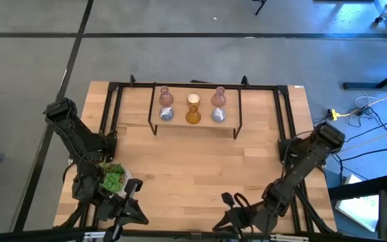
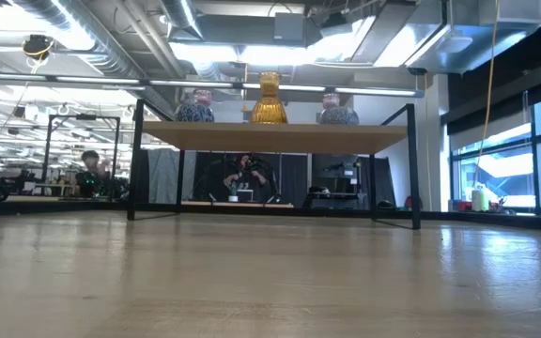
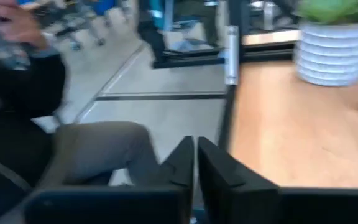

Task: Pick & Place candle stick holders
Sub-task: Return to Home Position

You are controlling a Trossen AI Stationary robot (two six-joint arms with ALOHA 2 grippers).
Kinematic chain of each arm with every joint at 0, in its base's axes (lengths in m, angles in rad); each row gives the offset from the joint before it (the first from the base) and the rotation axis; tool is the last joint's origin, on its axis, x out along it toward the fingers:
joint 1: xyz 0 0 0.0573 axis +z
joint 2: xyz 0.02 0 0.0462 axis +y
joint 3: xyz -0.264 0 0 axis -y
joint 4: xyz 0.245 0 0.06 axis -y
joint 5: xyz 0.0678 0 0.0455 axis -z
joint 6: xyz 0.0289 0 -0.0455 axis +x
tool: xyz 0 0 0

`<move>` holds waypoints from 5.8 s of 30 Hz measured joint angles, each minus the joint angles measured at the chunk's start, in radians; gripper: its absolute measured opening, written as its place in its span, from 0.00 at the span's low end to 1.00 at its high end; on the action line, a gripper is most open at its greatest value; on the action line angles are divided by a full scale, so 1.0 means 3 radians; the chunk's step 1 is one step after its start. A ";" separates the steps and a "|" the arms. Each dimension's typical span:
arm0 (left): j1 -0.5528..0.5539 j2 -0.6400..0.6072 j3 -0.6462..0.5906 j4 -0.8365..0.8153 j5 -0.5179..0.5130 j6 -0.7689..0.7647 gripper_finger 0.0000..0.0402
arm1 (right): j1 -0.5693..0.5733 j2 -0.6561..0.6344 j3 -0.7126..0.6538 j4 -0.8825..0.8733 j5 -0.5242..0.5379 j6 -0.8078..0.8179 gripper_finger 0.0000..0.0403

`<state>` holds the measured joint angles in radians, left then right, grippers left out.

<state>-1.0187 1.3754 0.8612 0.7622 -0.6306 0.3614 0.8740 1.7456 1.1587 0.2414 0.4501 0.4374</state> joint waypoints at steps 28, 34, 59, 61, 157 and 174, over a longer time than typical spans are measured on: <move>0.0001 0.0000 0.0000 0.0002 -0.0011 0.0001 0.00 | -0.0285 -0.0192 -0.0024 -0.0105 -0.0808 -0.0741 0.01; 0.0001 0.0000 0.0000 -0.0009 -0.0009 0.0001 0.00 | -0.0540 -0.0658 -0.0368 -0.0150 -0.1238 -0.1114 0.01; 0.0110 0.0001 0.0000 -0.0043 -0.0004 -0.0002 0.00 | -0.1043 -0.3030 -0.3287 0.1631 -0.1566 -0.1123 0.01; 0.0137 0.0001 0.0000 -0.0059 0.0015 -0.0034 0.00 | -0.1043 -0.3077 -0.3290 0.1406 -0.1380 -0.1101 0.01; 0.1568 -0.1039 -0.1553 0.0696 0.1474 -0.0532 0.00 | -0.2566 -0.5749 -0.3821 -0.0793 -0.1503 -0.0285 0.01; 0.3301 -0.1179 -0.1643 -0.0003 0.2495 -0.1116 0.00 | -0.2566 -0.5749 -0.3821 -0.0793 -0.1511 -0.0285 0.01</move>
<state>-0.0284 1.0216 0.3683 0.7613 0.1178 0.0267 0.1043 0.0208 0.0124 0.0036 -0.0032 0.3519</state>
